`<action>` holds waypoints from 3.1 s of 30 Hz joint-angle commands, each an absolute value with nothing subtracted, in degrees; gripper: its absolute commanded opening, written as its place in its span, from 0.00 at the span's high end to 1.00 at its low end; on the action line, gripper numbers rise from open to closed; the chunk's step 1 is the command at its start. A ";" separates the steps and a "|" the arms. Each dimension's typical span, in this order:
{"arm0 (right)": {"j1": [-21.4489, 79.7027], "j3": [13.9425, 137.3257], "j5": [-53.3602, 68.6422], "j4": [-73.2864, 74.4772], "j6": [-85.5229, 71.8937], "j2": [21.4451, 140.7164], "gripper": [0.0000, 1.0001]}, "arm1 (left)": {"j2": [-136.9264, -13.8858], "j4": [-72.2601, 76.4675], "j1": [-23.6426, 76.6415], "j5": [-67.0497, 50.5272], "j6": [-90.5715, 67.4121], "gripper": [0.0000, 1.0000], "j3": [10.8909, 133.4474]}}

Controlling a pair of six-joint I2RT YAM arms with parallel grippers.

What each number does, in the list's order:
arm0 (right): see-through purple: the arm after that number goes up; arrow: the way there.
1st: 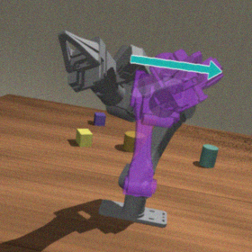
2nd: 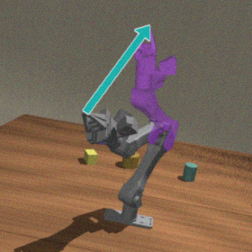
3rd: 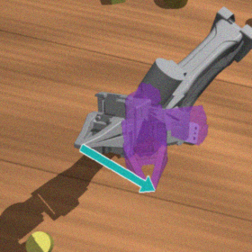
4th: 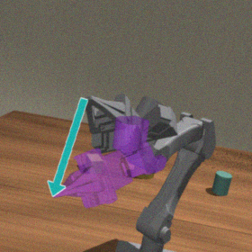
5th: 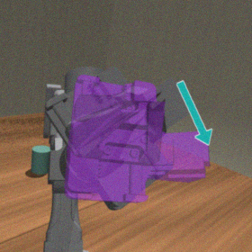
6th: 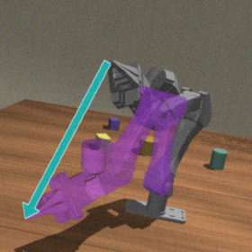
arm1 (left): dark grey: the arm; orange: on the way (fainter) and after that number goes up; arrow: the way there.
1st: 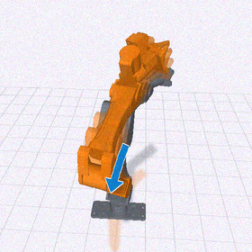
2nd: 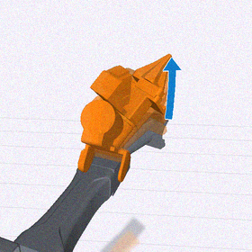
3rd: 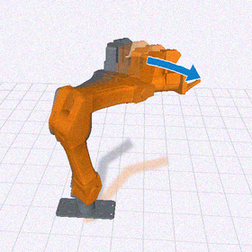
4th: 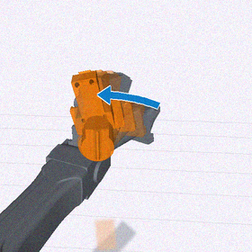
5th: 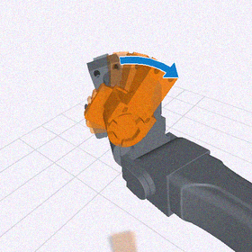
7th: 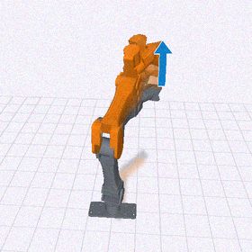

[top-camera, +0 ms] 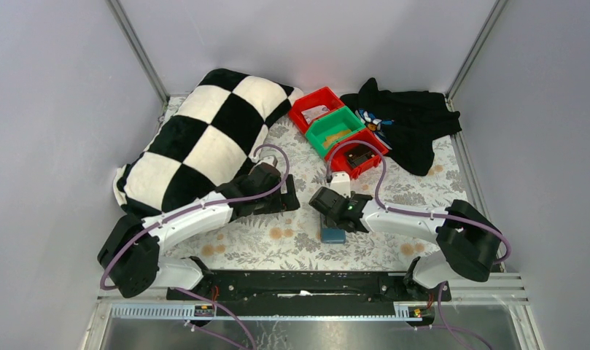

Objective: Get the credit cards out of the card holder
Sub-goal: Open the card holder at the center of the board.

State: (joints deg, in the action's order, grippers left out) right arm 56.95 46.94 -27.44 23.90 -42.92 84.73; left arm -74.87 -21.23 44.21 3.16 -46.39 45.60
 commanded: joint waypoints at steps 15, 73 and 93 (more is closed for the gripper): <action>56.69 40.69 -21.83 21.71 -45.58 81.79 0.82 | -77.97 -18.26 44.66 0.50 -45.32 0.01 51.07; 36.84 43.76 16.67 2.95 -43.84 69.68 1.00 | -71.03 -23.19 36.83 -8.02 -43.66 0.07 51.94; 34.04 41.43 14.18 2.91 -49.28 68.19 1.00 | -74.76 -22.16 36.62 -12.24 -42.34 0.06 50.64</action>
